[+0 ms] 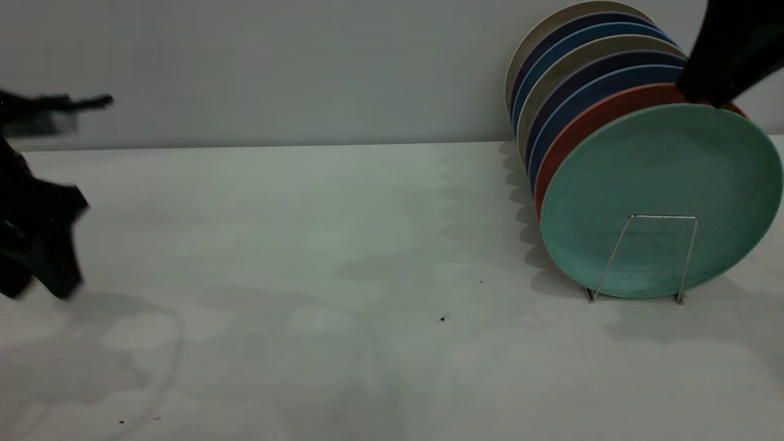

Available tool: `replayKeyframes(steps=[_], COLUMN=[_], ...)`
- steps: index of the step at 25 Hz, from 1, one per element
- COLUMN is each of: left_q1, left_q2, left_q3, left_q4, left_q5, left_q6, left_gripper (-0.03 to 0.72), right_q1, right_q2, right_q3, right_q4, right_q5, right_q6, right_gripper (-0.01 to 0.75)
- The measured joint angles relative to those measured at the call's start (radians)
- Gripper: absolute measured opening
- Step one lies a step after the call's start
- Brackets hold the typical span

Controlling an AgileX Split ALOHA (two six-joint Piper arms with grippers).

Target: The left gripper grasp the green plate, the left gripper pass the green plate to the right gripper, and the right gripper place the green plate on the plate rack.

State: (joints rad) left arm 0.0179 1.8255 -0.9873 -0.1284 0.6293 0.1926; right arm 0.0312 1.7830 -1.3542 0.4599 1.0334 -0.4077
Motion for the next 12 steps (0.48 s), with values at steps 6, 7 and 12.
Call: replayKeyframes(steps=[6, 7, 12], left_q1=[-0.001, -0.001, -0.001], left_q2=[-0.171, -0.205, -0.357], left_q3=[-0.038, -0.038, -0.018], left_q4=[0.235, 0.239, 0.188], left_q5=[0.101, 0.118, 0.213], left_q6=[-0.223, -0.230, -0.177], left_gripper=[0.482, 0.482, 0.482], right_q1=[0.000, 0.000, 0.000], right_q2=[-0.013, -0.022, -0.132], right_q3=[-0.001, -0.001, 0.003], right_q4=[-0.245, -0.294, -0.391], right_q5=[0.122, 0.148, 0.173], right_q6=[0.235, 0.268, 0.344], right_gripper=[0.237, 0.237, 0.237])
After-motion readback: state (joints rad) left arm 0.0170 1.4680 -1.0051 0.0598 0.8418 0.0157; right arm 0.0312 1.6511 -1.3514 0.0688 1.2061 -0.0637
